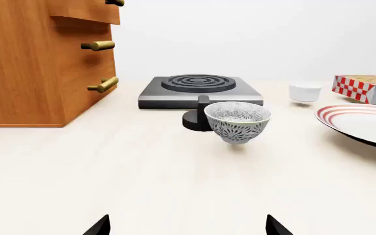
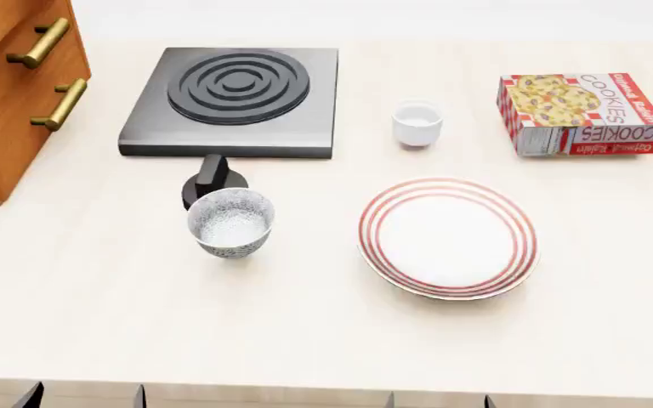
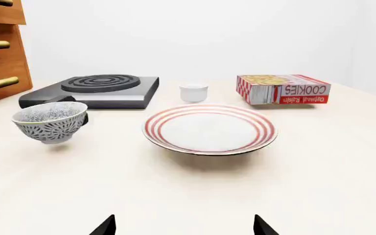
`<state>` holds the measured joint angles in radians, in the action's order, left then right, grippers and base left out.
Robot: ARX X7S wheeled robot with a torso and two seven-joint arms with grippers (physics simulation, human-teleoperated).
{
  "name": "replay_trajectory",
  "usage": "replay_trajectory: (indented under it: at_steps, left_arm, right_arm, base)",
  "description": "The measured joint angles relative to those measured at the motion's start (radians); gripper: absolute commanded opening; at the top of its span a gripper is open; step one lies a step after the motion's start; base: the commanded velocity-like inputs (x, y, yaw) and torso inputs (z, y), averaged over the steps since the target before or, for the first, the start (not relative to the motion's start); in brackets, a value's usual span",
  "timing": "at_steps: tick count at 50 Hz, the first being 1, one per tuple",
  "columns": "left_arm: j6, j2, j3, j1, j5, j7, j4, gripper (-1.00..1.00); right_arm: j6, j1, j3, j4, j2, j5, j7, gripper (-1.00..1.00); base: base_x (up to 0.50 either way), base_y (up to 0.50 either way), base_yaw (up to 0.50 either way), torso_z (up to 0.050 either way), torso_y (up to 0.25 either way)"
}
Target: Pick the akita bowl on the wooden cabinet and place it on the plate.
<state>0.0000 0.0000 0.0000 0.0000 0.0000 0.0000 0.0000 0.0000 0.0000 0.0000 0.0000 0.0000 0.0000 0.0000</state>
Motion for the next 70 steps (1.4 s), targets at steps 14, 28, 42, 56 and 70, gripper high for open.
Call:
replay_trajectory:
  at_steps: [14, 28, 42, 56, 70]
  left_arm:
    - [0.003, -0.030, 0.030, -0.007, -0.031, -0.029, -0.009, 1.00]
    - [0.002, -0.057, 0.056, -0.021, -0.052, -0.061, -0.027, 1.00]
    - [0.009, -0.075, 0.069, -0.022, -0.095, -0.070, -0.031, 1.00]
    - [-0.009, -0.086, 0.090, -0.014, -0.112, -0.094, -0.011, 1.00]
    - [0.002, -0.102, 0.107, -0.020, -0.129, -0.107, -0.019, 1.00]
  right_arm:
    - [0.008, 0.001, -0.035, -0.002, 0.028, 0.022, 0.038, 1.00]
    - [0.006, 0.006, -0.067, 0.005, 0.054, 0.046, 0.071, 1.00]
    - [0.002, 0.010, -0.090, 0.010, 0.073, 0.066, 0.095, 1.00]
    - [-0.004, 0.011, -0.109, 0.009, 0.088, 0.081, 0.117, 1.00]
    - [-0.007, 0.013, -0.126, 0.009, 0.103, 0.094, 0.137, 1.00]
  base:
    - [0.00, 0.00, 0.00, 0.000, 0.000]
    - [0.00, 0.00, 0.00, 0.000, 0.000]
    - [0.00, 0.00, 0.00, 0.002, 0.000]
    - [0.00, 0.00, 0.00, 0.023, 0.038]
    - [0.00, 0.00, 0.00, 0.050, 0.108]
